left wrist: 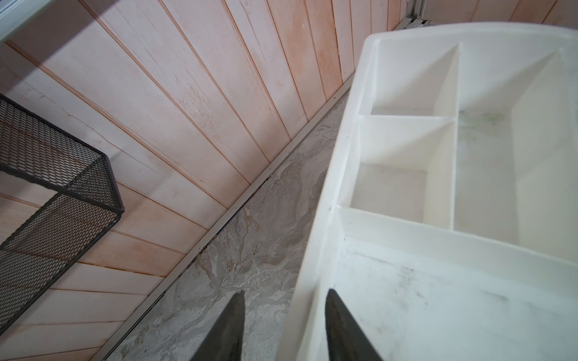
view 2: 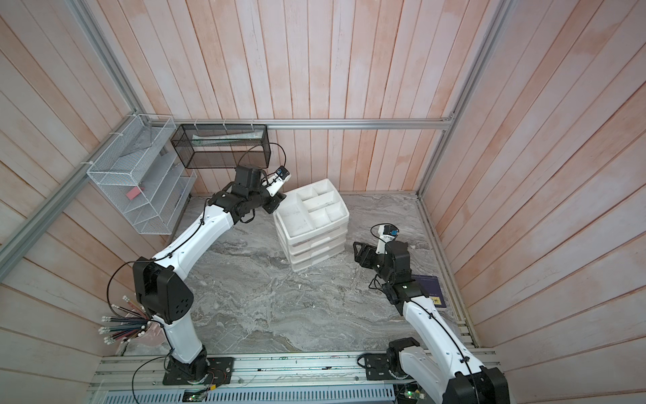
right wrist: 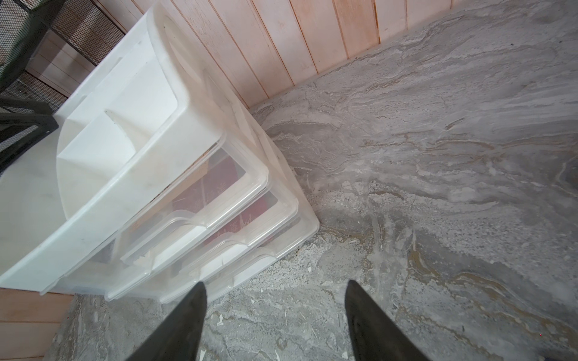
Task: Take the postcards out of the drawer
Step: Adjust the storage box at the center of the board.
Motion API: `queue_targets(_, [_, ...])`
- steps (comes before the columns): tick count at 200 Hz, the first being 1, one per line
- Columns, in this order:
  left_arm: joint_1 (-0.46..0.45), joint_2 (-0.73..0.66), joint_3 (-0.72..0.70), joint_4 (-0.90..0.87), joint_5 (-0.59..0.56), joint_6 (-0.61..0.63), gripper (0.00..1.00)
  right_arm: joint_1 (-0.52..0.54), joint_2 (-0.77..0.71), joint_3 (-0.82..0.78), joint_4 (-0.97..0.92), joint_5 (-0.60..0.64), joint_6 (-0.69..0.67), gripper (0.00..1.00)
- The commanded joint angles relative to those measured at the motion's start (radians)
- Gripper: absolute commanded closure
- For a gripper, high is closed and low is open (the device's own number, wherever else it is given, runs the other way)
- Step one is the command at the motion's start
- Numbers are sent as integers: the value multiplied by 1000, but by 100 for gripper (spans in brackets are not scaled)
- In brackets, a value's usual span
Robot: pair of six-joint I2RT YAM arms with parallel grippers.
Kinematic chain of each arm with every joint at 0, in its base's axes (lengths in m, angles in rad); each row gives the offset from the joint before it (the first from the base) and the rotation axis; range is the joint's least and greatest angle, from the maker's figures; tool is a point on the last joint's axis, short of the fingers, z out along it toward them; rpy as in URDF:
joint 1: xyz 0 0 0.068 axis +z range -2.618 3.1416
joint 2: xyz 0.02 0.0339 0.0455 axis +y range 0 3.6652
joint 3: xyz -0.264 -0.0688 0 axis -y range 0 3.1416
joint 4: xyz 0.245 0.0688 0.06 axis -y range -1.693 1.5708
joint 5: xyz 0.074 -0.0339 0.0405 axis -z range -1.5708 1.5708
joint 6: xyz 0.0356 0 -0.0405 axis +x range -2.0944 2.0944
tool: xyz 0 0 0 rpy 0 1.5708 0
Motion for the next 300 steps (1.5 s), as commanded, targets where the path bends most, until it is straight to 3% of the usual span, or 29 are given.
queue_targets(1, [2, 53, -3, -160, -34, 49, 56, 6, -2, 4, 5, 18, -4, 30])
queue_targets(123, [0, 51, -1, -306, 14, 41, 68, 6, -2, 1, 9, 15, -2, 30])
queue_targets(188, [-7, 24, 0, -413, -3, -17, 70, 6, 4, 12, 10, -1, -6, 30])
queue_targets(300, [-19, 2, -1, -528, -81, -158, 80, 6, 22, 27, 18, -27, -15, 30])
